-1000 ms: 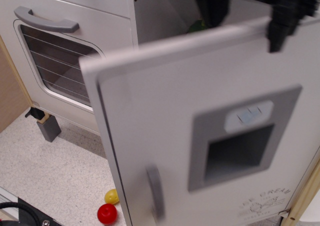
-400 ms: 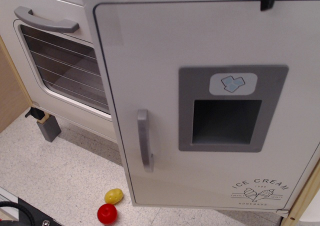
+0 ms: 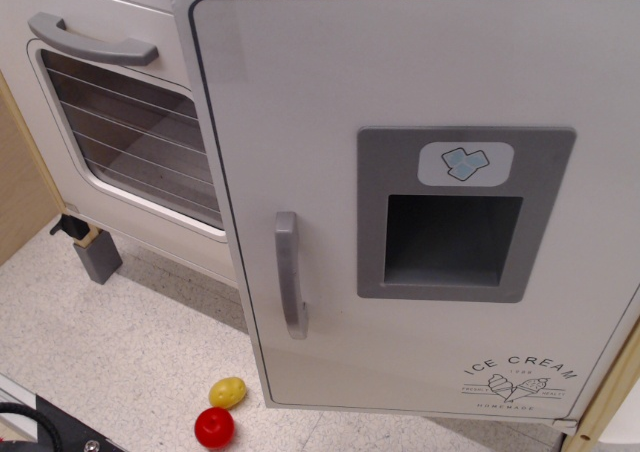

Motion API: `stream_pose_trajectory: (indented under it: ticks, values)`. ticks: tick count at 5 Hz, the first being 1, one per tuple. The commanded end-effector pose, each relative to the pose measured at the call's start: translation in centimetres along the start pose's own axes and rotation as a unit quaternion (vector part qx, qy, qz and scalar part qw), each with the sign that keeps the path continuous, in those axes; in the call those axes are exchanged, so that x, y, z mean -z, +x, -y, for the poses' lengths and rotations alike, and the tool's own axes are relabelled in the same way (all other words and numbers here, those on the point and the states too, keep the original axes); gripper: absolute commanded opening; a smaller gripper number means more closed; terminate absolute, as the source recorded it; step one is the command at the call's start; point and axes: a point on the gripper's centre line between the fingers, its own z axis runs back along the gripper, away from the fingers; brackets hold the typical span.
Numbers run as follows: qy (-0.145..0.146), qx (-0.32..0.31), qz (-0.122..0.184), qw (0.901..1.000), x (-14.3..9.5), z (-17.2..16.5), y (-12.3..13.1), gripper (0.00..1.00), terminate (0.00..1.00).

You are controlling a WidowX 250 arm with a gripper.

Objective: Close fridge

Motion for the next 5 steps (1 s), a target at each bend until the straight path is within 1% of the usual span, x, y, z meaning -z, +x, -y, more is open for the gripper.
stream_pose_trajectory:
  ticks: [1, 2, 3, 4, 5]
  values:
    - [0.001, 0.036, 0.014, 0.9992, -1.8, 1.1, -3.4, 1.0, 0.0]
    - [0.037, 0.041, -0.009, 0.9984, 0.7, 1.0, -5.4, 1.0, 0.0]
    - [0.06, 0.03, -0.032, 0.9973, 3.8, 0.1, -7.0, 1.0, 0.0]
    - [0.059, 0.034, -0.036, 0.997, 6.6, -0.4, -8.5, 1.0, 0.0]
    - [0.063, 0.018, 0.001, 0.9978, 8.3, -1.6, -8.3, 1.0, 0.0]
